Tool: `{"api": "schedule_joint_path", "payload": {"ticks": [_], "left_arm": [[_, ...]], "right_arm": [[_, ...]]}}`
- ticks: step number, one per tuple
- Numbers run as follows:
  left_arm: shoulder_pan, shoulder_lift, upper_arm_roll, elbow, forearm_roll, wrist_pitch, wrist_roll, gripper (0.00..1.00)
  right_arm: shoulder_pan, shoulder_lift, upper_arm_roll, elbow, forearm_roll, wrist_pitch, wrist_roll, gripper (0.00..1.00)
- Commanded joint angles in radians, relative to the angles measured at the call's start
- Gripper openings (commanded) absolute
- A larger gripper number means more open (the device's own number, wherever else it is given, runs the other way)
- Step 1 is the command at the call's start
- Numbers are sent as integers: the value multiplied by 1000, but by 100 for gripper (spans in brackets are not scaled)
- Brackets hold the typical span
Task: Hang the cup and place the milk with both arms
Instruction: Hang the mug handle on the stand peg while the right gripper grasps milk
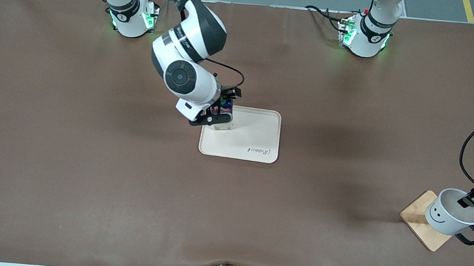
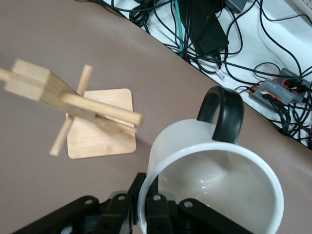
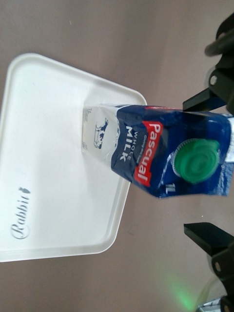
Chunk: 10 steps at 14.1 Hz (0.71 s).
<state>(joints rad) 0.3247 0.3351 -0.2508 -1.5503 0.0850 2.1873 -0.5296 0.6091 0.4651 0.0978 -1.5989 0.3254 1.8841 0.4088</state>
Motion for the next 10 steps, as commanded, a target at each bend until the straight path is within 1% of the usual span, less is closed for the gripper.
{"api": "schedule_joint_path", "payload": {"ticks": [1, 4, 6, 7, 8, 9, 10], "left_arm": [[17, 10, -12, 18, 5, 14, 25, 0], [22, 9, -12, 7, 2, 14, 34, 0], [23, 5, -12, -5, 1, 14, 34, 0], [33, 2, -12, -13, 1, 12, 34, 0], [40, -2, -13, -26, 2, 12, 36, 0], [42, -8, -12, -34, 2, 12, 39, 0], [51, -17, -13, -39, 1, 11, 63, 0]], "right_arm": [[12, -9, -12, -13, -14, 6, 15, 100], [17, -11, -12, -30, -26, 6, 18, 100], [20, -9, -12, -32, -49, 12, 18, 100], [18, -9, -12, -36, -49, 9, 18, 82], [18, -11, -12, -44, -49, 4, 19, 17], [14, -11, -10, -44, -46, 1, 34, 0], [15, -13, -12, -42, -46, 4, 41, 0]]}}
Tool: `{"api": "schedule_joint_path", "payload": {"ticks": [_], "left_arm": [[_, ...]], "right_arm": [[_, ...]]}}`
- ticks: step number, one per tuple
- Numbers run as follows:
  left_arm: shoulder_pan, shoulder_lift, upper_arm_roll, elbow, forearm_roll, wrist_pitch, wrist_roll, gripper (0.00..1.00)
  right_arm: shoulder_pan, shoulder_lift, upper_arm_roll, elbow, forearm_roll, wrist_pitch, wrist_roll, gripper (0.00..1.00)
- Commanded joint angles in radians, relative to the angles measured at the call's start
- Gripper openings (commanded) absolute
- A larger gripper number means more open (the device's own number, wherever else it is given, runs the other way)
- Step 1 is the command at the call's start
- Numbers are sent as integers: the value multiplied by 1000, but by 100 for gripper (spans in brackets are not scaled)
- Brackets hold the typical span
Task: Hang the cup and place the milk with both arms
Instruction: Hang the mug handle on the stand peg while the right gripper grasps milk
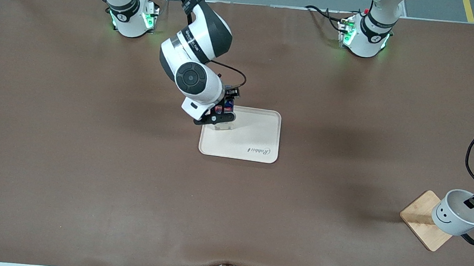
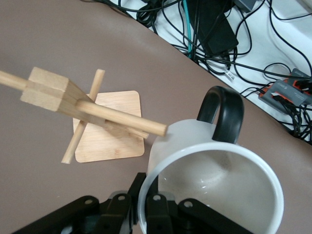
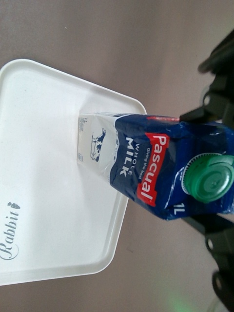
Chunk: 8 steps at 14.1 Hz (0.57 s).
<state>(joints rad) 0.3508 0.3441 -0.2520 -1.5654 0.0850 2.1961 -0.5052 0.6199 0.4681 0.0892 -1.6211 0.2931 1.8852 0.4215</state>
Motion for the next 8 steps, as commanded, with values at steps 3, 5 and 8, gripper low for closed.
{"api": "schedule_joint_path", "payload": {"ticks": [3, 5, 8], "left_arm": [[43, -39, -18, -38, 1, 1, 53, 0], [45, -46, -18, -39, 1, -4, 54, 0], [59, -57, -21, -54, -8, -6, 54, 0]], "right_arm": [[-6, -19, -3, 9, 3, -4, 78, 0], [-20, -19, -2, 81, 4, -56, 175, 0], [-116, -17, -3, 213, 60, -275, 175, 0]]}}
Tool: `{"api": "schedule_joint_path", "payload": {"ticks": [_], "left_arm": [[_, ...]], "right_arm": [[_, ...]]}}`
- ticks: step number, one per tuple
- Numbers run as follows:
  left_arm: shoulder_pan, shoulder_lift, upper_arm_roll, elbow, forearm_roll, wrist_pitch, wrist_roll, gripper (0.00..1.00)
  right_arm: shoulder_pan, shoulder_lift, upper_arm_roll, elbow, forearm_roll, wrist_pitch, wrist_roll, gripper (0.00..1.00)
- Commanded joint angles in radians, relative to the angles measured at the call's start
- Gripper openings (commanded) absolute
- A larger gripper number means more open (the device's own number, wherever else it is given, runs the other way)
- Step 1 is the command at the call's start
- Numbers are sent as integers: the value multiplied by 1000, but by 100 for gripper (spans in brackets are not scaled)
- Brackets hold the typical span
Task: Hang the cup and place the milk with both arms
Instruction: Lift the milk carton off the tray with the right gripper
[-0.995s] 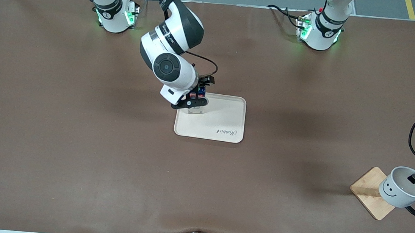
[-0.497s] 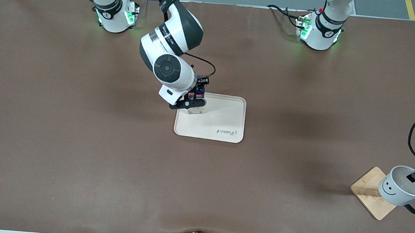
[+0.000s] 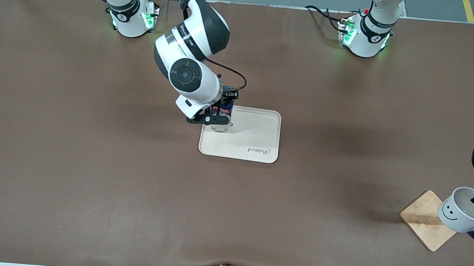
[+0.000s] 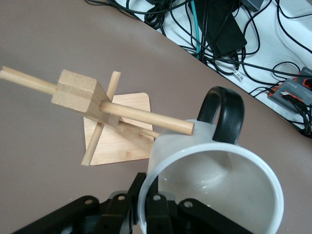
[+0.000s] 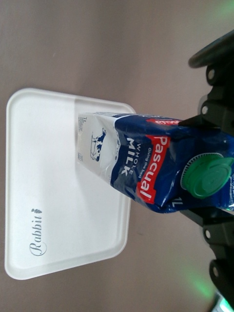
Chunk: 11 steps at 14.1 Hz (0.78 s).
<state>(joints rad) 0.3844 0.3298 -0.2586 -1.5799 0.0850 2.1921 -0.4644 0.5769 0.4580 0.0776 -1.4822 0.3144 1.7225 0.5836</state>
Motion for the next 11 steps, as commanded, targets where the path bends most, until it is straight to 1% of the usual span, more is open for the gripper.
{"api": "schedule_joint_path", "payload": {"ticks": [1, 2, 4, 5, 8, 9, 11], "left_arm": [[27, -44, -14, -44, -28, -2, 13, 0], [28, -48, -14, -49, -36, -2, 16, 0], [47, -57, -14, -69, -50, -2, 53, 0], [50, -58, -14, -74, -68, -2, 76, 0], [77, -60, -14, -89, -80, -2, 125, 0], [77, -60, -14, -94, -80, -2, 125, 0], [79, -60, -14, -103, -80, -2, 128, 0]], "right_arm": [[-109, -12, 7, 91, 32, -138, 5, 0], [-145, -25, 7, 95, 35, -146, -19, 0], [-224, -62, 5, 94, 25, -254, -105, 0], [-268, -88, 4, 83, -6, -297, -135, 0], [-373, -119, 4, 45, -159, -362, -149, 0], [-415, -125, 5, 27, -188, -363, -187, 0], [-529, -131, 4, -4, -195, -342, -354, 0]]}}
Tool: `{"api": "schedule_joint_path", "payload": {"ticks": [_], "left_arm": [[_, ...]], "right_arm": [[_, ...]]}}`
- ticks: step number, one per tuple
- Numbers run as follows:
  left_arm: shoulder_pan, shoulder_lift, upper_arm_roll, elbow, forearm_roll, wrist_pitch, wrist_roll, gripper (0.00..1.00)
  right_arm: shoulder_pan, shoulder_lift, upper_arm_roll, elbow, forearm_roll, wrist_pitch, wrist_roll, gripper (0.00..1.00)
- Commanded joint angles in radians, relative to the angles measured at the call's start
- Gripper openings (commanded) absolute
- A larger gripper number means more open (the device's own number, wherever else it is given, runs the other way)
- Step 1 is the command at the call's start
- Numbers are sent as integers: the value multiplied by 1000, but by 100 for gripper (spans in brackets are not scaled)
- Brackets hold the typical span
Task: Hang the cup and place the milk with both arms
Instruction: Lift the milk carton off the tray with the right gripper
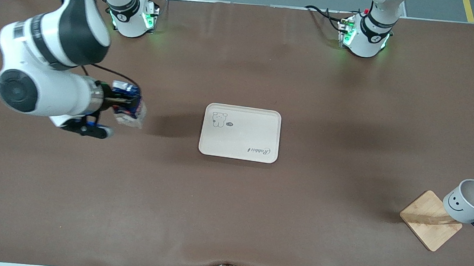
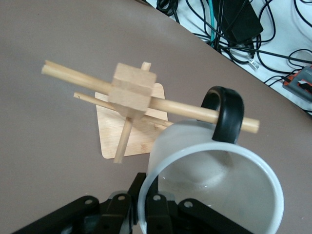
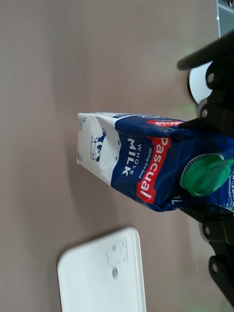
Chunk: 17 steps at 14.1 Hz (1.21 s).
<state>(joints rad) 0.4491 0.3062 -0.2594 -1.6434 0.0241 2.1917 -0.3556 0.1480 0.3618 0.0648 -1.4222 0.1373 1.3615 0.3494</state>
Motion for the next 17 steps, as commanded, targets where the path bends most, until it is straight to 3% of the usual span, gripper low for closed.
{"api": "schedule_joint_path", "payload": {"ticks": [1, 6, 7, 10, 12, 14, 15, 16, 17], "left_arm": [[14, -35, -12, -41, -19, -1, 29, 0], [19, -19, -11, -42, -19, -1, 70, 0], [19, -18, -11, -39, -18, -1, 70, 10], [17, -12, -11, -27, -13, -1, 69, 58], [16, -12, -11, -15, -12, -1, 67, 100], [13, -12, -11, -12, -9, -1, 67, 100], [11, -12, -11, -10, -9, -1, 67, 100], [10, -12, -12, -3, -10, -1, 66, 100], [5, -12, -14, 4, -12, -6, 63, 100]], "right_arm": [[-155, -35, 17, -89, -27, 37, -195, 0], [-326, -53, 17, -288, -99, 215, -484, 0], [-352, -53, 17, -319, -103, 235, -503, 0], [-387, -53, 18, -385, -117, 281, -540, 0], [-410, -52, 18, -412, -117, 307, -544, 0], [-423, -49, 18, -440, -117, 312, -557, 0], [-423, -49, 20, -448, -116, 318, -557, 12], [-424, -49, 18, -445, -116, 327, -557, 55], [-430, -49, 20, -446, -116, 335, -557, 81]]}}
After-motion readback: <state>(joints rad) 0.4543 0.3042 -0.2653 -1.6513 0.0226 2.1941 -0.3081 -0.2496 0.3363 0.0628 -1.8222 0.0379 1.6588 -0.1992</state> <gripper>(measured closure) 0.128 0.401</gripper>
